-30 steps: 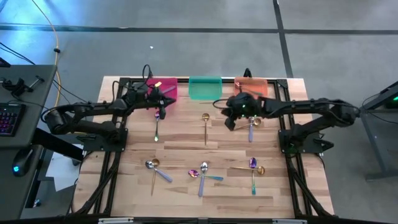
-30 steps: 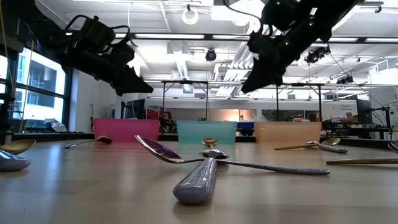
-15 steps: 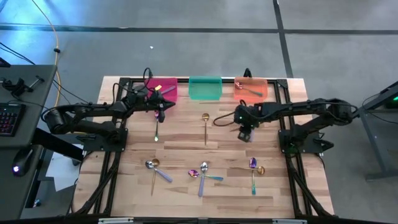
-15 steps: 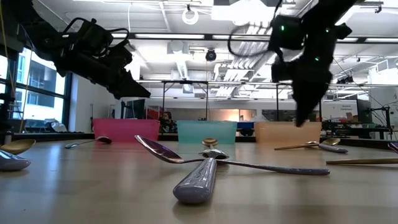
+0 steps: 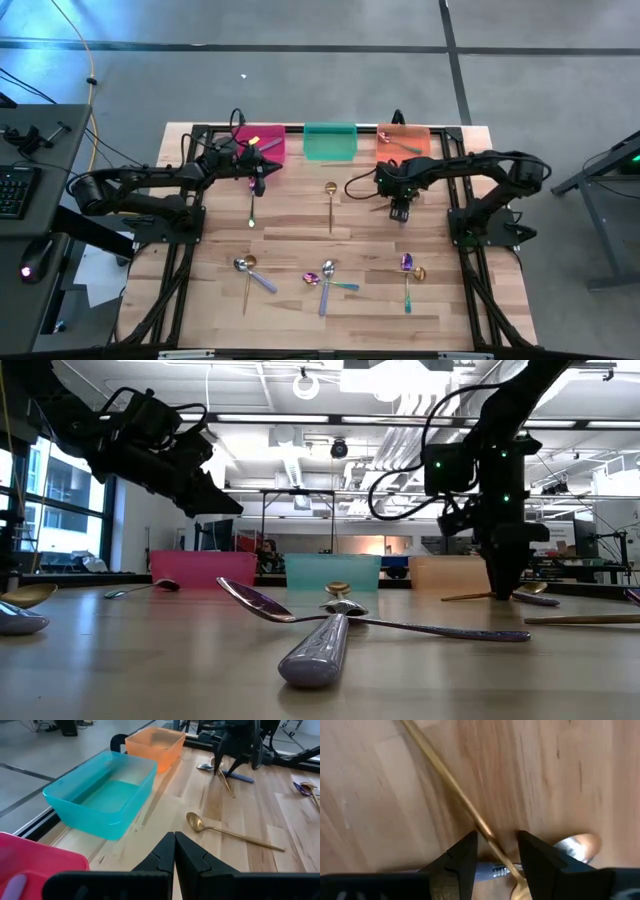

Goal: Sort silverware by color (type)
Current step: Put the top right gold spoon into the green bin

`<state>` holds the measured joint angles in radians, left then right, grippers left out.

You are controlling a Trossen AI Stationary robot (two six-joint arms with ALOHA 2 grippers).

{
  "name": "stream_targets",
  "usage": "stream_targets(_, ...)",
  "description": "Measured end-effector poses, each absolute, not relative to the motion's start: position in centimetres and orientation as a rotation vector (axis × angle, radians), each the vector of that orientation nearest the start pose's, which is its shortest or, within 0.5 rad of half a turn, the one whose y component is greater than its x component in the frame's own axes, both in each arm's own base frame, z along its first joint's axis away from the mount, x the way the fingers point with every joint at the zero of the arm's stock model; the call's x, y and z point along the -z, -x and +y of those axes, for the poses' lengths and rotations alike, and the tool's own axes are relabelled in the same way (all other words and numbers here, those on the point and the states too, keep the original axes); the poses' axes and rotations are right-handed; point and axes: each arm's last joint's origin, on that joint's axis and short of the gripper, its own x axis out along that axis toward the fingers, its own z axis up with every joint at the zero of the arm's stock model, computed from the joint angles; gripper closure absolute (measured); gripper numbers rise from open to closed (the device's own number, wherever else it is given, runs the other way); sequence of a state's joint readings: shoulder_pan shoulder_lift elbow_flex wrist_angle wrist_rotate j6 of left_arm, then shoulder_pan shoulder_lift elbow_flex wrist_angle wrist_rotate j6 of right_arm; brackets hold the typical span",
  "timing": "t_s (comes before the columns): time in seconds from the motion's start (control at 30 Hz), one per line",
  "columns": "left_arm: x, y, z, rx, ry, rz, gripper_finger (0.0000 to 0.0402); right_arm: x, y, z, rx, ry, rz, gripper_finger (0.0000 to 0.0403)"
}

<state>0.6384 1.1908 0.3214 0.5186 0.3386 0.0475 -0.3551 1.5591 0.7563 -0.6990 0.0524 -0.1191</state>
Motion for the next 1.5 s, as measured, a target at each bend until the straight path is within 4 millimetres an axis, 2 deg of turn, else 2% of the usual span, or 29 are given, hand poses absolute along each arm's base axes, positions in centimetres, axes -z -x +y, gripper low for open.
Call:
stream_targets(0.1,-16.8,-17.9,12.1,-0.29,0.12,0.318,0.0401,-13.0,-22.3,-8.5,0.205,-0.111,1.541,0.0306)
stream_targets(0.27,-16.8,-17.9,12.1,-0.291,0.128,0.317,0.0401,-13.1,-22.7,-8.7,0.175,-0.089,1.553,0.0386)
stream_targets(0.4,-16.7,-17.9,12.1,-0.292,0.129,0.317,0.0401,-14.4,-23.3,-9.0,0.193,-0.081,1.531,0.039)
stream_targets(0.6,-16.7,-17.9,12.1,-0.292,0.129,0.317,0.0401,-18.0,-25.0,-9.5,0.166,-0.094,1.476,0.0399)
stream_targets(0.77,-16.8,-17.9,12.1,-0.292,0.129,0.317,0.0401,-22.8,-27.5,-10.5,0.152,-0.052,1.332,0.0401)
stream_targets(0.9,-16.8,-17.9,12.1,-0.292,0.127,0.313,0.0401,-27.5,-29.9,-12.7,0.189,-0.033,1.158,0.0402)
stream_targets(1.07,-16.8,-17.9,12.1,-0.292,0.127,0.314,0.0401,-30.3,-33.2,-17.1,0.234,-0.021,1.078,0.0402)
stream_targets(1.3,-16.8,-17.9,12.1,-0.292,0.127,0.313,0.0401,-28.4,-37.8,-22.7,0.166,-0.064,1.134,0.0402)
stream_targets(1.5,-16.8,-17.9,12.1,-0.291,0.119,0.315,0.0401,-24.2,-39.9,-26.4,0.125,-0.107,1.204,0.0403)
